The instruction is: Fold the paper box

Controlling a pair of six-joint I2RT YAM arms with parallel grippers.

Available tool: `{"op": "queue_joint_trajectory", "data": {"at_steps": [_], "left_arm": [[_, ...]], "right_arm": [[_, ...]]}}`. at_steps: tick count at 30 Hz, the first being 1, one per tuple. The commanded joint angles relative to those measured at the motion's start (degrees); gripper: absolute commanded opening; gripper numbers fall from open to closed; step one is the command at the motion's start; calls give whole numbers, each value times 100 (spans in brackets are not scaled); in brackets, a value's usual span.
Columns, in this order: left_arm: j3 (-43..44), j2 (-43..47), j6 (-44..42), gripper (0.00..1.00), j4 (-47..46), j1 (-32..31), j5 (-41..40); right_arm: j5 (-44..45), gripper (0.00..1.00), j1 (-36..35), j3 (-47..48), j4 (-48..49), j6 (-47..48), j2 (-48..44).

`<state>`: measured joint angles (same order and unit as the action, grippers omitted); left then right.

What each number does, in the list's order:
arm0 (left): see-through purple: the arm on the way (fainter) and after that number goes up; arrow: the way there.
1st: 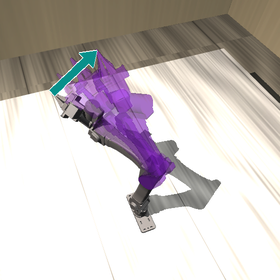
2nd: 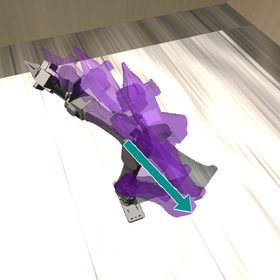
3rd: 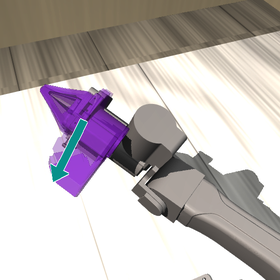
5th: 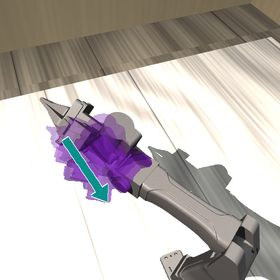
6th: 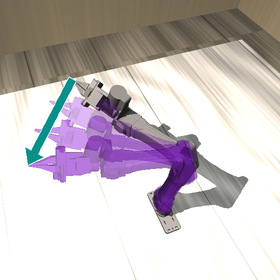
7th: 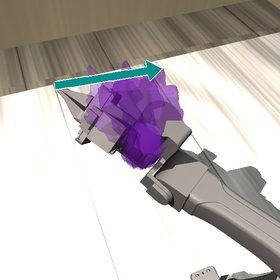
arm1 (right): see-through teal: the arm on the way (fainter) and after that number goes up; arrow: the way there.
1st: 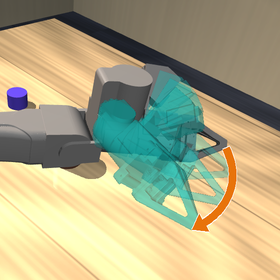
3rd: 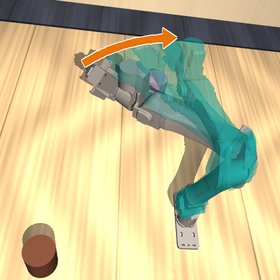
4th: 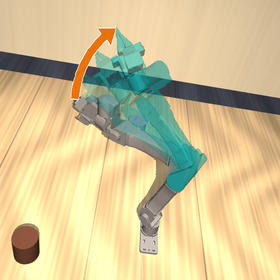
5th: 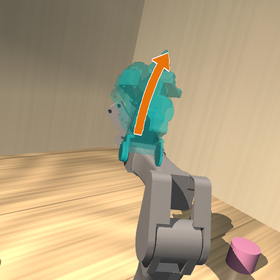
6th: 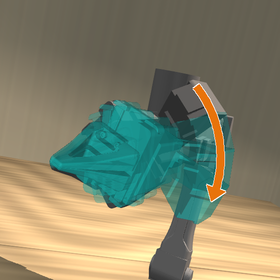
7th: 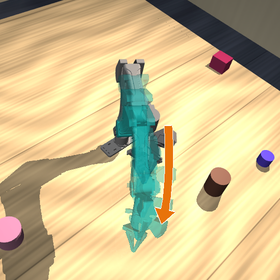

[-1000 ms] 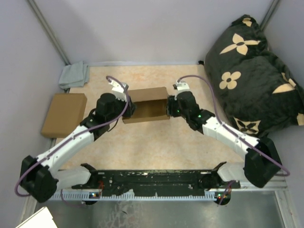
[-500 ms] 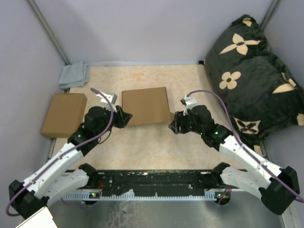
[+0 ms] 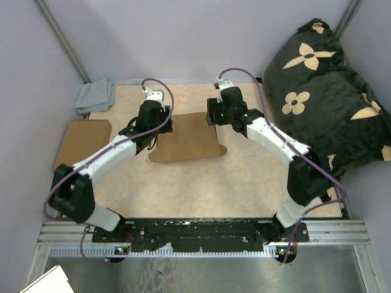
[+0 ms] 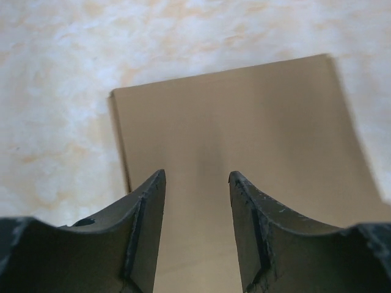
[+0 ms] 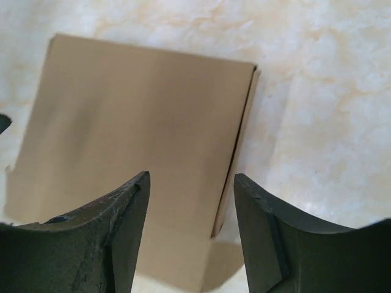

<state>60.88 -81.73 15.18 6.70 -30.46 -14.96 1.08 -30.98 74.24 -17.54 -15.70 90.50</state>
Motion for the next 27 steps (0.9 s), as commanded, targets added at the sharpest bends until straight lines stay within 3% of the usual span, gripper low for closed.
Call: {"op": "queue_joint_trajectory", "data": {"at_steps": [1,8,20,27], "left_arm": [[31,-910,183,53,-33,450,-186],[-198,-1933,386,52,47,544,265],[-593,-1694,468,45,-613,424,1359],[-99,-1872,377,43,-665,322,2082]], "right_arm": [[253,58,167,603,166,-1,1112],[-23,55,176,154,483,-172,2074],[-584,52,178,-1240,1452,-798,1110],[76,53,180,-1168,1164,-841,911]]}}
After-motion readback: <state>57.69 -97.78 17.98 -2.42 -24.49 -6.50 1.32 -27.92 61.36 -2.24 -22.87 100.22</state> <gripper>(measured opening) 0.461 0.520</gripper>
